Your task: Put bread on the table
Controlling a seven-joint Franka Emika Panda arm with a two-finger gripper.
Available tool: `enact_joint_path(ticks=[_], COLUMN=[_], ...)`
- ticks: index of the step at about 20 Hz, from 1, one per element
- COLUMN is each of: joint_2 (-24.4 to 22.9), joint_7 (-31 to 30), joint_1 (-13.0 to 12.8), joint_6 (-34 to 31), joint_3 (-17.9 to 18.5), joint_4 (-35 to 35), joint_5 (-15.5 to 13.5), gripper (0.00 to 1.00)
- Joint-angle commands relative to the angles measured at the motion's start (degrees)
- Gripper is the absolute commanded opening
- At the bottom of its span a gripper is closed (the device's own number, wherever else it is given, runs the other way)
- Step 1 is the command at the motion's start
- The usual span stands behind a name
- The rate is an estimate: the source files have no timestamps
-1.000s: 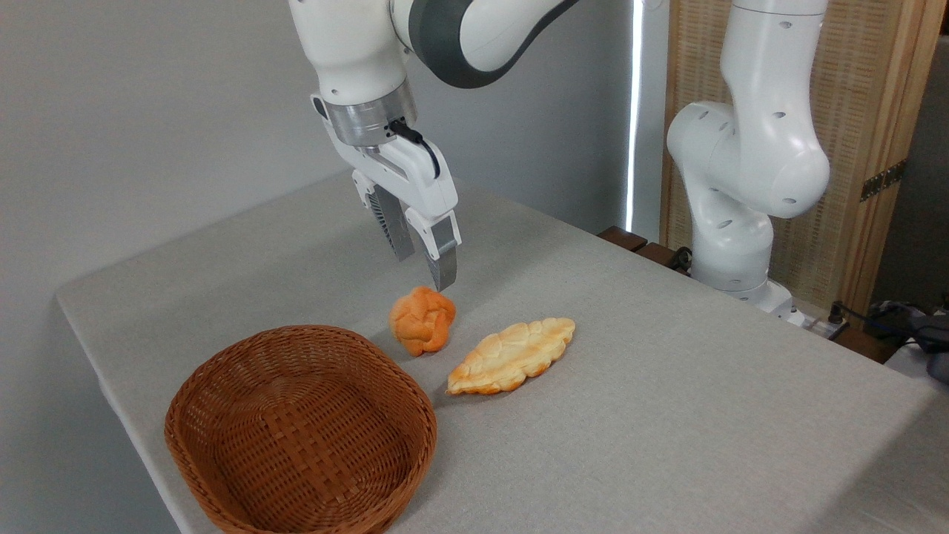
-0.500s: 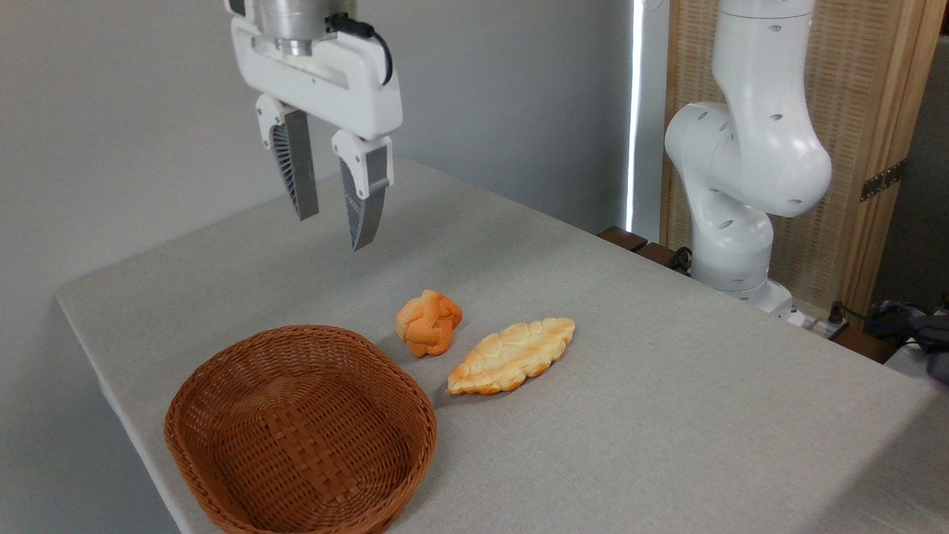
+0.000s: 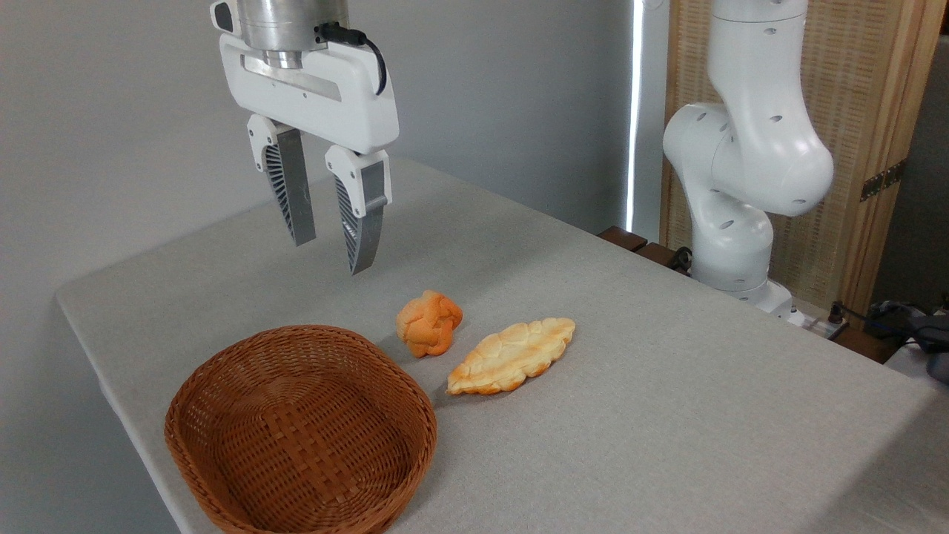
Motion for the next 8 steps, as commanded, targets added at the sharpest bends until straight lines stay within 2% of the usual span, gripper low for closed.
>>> enact_joint_path(ticks=[1,5,8], joint_2=[0.2,0.2,0.2], joint_7=[1.6,4.9,5.1], joint_1=[0.0,0.0,0.0], joint_6=[-5.8,-6.7,-6.7], joint_3=[0.2,0.5,0.6], joint_4=[2.4,2.9,2.9], joint_5=[0.5,0.0,-0.1], gripper=[1.0,1.0,1.0])
